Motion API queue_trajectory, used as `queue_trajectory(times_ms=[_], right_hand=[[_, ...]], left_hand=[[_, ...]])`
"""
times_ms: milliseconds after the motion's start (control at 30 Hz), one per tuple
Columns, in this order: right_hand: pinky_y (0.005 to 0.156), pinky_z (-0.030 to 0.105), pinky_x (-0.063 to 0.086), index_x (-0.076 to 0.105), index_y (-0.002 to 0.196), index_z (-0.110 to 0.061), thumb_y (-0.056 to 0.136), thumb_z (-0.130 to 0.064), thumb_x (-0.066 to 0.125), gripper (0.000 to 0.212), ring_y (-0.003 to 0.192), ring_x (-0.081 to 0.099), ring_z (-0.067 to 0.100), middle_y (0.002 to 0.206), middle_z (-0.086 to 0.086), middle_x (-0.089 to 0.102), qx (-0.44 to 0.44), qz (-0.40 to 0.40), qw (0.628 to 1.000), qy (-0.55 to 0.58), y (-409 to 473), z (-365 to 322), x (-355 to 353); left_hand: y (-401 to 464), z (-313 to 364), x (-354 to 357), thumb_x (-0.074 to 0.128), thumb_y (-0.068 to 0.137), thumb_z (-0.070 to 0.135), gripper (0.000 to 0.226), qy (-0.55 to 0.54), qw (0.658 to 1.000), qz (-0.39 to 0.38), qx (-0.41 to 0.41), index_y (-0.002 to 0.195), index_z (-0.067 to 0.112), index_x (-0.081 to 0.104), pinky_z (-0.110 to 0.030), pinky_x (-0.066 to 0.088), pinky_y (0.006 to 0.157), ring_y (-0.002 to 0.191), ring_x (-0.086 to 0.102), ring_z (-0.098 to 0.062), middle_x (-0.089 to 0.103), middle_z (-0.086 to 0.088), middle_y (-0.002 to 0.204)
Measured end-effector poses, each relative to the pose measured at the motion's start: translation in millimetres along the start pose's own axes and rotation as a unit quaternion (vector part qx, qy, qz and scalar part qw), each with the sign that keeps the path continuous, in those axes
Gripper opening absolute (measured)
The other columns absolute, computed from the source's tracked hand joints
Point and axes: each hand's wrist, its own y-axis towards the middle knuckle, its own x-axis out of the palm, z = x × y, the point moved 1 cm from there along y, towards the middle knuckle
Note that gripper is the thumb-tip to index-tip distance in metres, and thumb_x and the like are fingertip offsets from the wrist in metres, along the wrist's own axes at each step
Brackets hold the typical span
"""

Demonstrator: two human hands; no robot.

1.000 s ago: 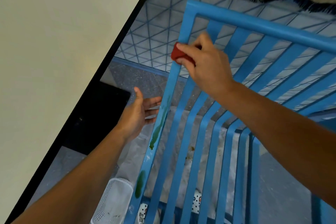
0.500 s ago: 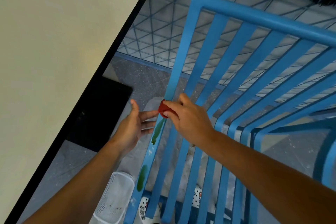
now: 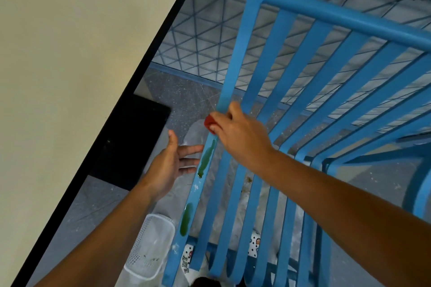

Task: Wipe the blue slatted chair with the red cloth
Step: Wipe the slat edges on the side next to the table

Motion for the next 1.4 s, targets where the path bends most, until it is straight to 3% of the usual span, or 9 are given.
queue_trajectory(times_ms=[100, 233, 333, 500, 600, 800, 1033, 1167, 1400], right_hand=[[0.048, 0.023, 0.027, 0.069, 0.102, -0.011, 0.093, -0.03, 0.071, 0.021, 0.062, 0.059, 0.021, 0.097, 0.009, 0.056, -0.028, -0.032, 0.999, -0.015, -7.3, -8.8, 5.1], [0.053, 0.034, 0.045, 0.063, 0.107, -0.005, 0.099, -0.019, 0.064, 0.017, 0.079, 0.06, 0.024, 0.113, 0.01, 0.051, -0.064, -0.063, 0.994, -0.057, 28.3, 2.9, -14.0], [0.059, 0.037, 0.052, 0.062, 0.115, -0.01, 0.099, -0.018, 0.062, 0.018, 0.084, 0.063, 0.025, 0.11, 0.007, 0.057, -0.063, 0.004, 0.992, -0.112, 72.6, 17.4, -48.1], [0.059, 0.033, 0.035, 0.068, 0.109, -0.017, 0.1, -0.016, 0.057, 0.014, 0.092, 0.063, 0.027, 0.105, 0.003, 0.066, -0.034, 0.093, 0.985, -0.139, 117.3, 26.2, -81.5], [0.056, 0.032, 0.035, 0.07, 0.102, -0.017, 0.097, -0.018, 0.064, 0.008, 0.087, 0.064, 0.027, 0.096, 0.003, 0.068, -0.048, 0.054, 0.989, -0.132, 95.0, 20.6, -49.5], [0.061, 0.036, 0.055, 0.07, 0.107, -0.015, 0.096, -0.025, 0.065, 0.016, 0.084, 0.065, 0.025, 0.099, 0.003, 0.069, -0.07, -0.006, 0.998, -0.009, 23.4, -5.3, 14.9], [0.07, 0.036, 0.058, 0.065, 0.123, -0.014, 0.095, -0.024, 0.067, 0.029, 0.094, 0.065, 0.025, 0.109, 0.005, 0.065, -0.16, -0.075, 0.984, 0.001, 26.9, 10.3, -4.3], [0.076, 0.045, 0.059, 0.059, 0.127, -0.012, 0.096, -0.022, 0.066, 0.033, 0.1, 0.064, 0.031, 0.122, 0.009, 0.057, -0.106, 0.015, 0.993, -0.05, 69.7, 31.9, -50.8], [0.085, 0.028, 0.058, 0.06, 0.123, -0.012, 0.096, -0.029, 0.063, 0.033, 0.11, 0.061, 0.022, 0.133, 0.013, 0.05, 0.019, 0.22, 0.975, 0.029, 105.0, 42.0, -102.1]], left_hand=[[-6.2, -3.2, -1.9, 0.017, 0.078, 0.08, 0.091, 0.002, 1.0, -0.004, -0.009, 0.111, 0.016, 0.074, -0.045, 0.05, 0.104, 0.104, 0.072, -0.021, 0.077, -0.002, 0.112], [-11.9, -4.6, -2.2, 0.018, 0.078, 0.078, 0.088, 0.012, 1.0, -0.006, -0.012, 0.112, 0.018, 0.074, -0.042, 0.051, 0.1, 0.106, 0.07, -0.024, 0.077, -0.004, 0.111], [-14.2, -2.8, -2.6, 0.022, 0.077, 0.078, 0.086, 0.018, 1.0, -0.001, -0.005, 0.11, 0.019, 0.075, -0.039, 0.052, 0.096, 0.099, 0.07, -0.02, 0.078, 0.001, 0.107], [-9.0, -1.9, -3.2, 0.028, 0.074, 0.08, 0.086, 0.031, 0.999, 0.006, 0.009, 0.11, 0.018, 0.076, -0.042, 0.053, 0.099, 0.097, 0.07, -0.02, 0.077, 0.002, 0.111], [-3.5, -0.1, -2.6, 0.029, 0.072, 0.081, 0.086, 0.023, 1.0, 0.014, 0.01, 0.107, 0.017, 0.076, -0.042, 0.053, 0.095, 0.096, 0.069, -0.022, 0.077, -0.001, 0.109], [2.4, 5.6, -4.2, 0.023, 0.078, 0.079, 0.091, -0.001, 1.0, 0.014, 0.007, 0.11, 0.009, 0.072, -0.035, 0.053, 0.082, 0.096, 0.071, -0.023, 0.075, -0.009, 0.113], [9.1, 17.6, 1.1, 0.011, 0.099, 0.07, 0.087, -0.025, 0.999, 0.024, -0.019, 0.112, 0.006, 0.069, -0.04, 0.054, 0.086, 0.101, 0.068, -0.031, 0.073, -0.016, 0.111], [14.0, 45.4, 14.8, 0.006, 0.1, 0.066, 0.084, 0.021, 0.999, 0.007, 0.029, 0.114, 0.014, 0.07, -0.039, 0.052, 0.09, 0.106, 0.066, -0.027, 0.072, -0.009, 0.113], [26.1, 95.2, 37.1, 0.008, 0.097, 0.072, 0.086, 0.061, 0.99, 0.01, 0.124, 0.119, 0.02, 0.072, -0.037, 0.053, 0.098, 0.107, 0.07, -0.02, 0.074, -0.004, 0.113]])
